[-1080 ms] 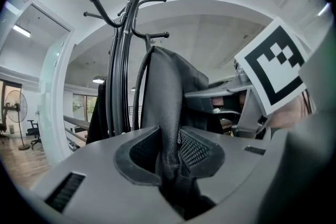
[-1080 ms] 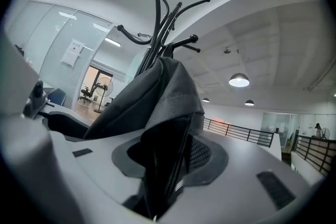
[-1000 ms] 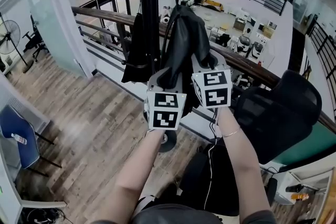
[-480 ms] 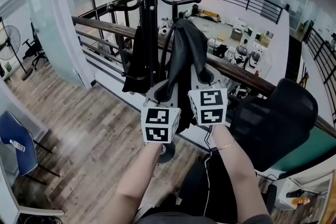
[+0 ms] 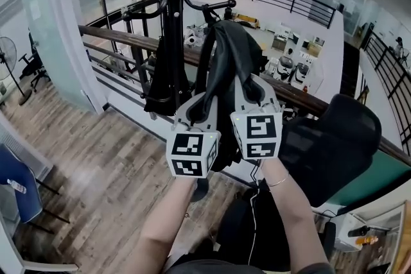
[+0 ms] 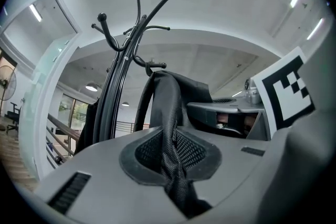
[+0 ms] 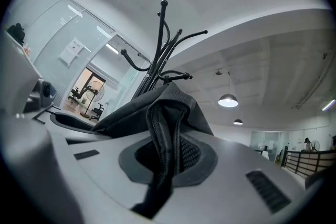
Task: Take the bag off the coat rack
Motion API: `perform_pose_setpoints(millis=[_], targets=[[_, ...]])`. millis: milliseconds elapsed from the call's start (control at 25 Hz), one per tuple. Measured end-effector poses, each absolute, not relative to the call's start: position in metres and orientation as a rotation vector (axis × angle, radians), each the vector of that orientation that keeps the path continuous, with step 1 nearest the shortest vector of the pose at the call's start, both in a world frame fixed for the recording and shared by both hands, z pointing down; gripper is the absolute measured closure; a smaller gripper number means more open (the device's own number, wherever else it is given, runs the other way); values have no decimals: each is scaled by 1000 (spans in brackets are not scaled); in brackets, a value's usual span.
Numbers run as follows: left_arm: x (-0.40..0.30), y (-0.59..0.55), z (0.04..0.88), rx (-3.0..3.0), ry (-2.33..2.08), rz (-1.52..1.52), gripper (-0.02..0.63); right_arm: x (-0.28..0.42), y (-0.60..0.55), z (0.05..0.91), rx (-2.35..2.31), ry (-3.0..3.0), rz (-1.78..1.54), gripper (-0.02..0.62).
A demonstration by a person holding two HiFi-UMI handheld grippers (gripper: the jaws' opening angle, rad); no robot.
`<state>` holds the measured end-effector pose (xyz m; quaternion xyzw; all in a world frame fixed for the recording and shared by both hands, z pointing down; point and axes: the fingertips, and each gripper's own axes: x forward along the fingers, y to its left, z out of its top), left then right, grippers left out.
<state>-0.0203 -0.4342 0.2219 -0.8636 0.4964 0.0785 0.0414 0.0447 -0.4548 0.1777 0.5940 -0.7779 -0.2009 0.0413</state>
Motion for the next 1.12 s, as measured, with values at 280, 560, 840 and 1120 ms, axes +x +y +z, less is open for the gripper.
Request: perform_pose_setpoints(millis=[280,560,840,1120], targets=[[-11,-426,195,-2625,1453,307,549,55,-440,151,1871,-2367,-699,577],[-2,-419,174,-2608,1407,342,551,62,-427,129,1903,-2353,-755,577],[1,-409,164,-2605,1366,342,551,64,-415,120,1917,-2344,-777,577],[15,-398,157,-2594,1314,302,551,82,-404,118,1985,-2331,-763,577]])
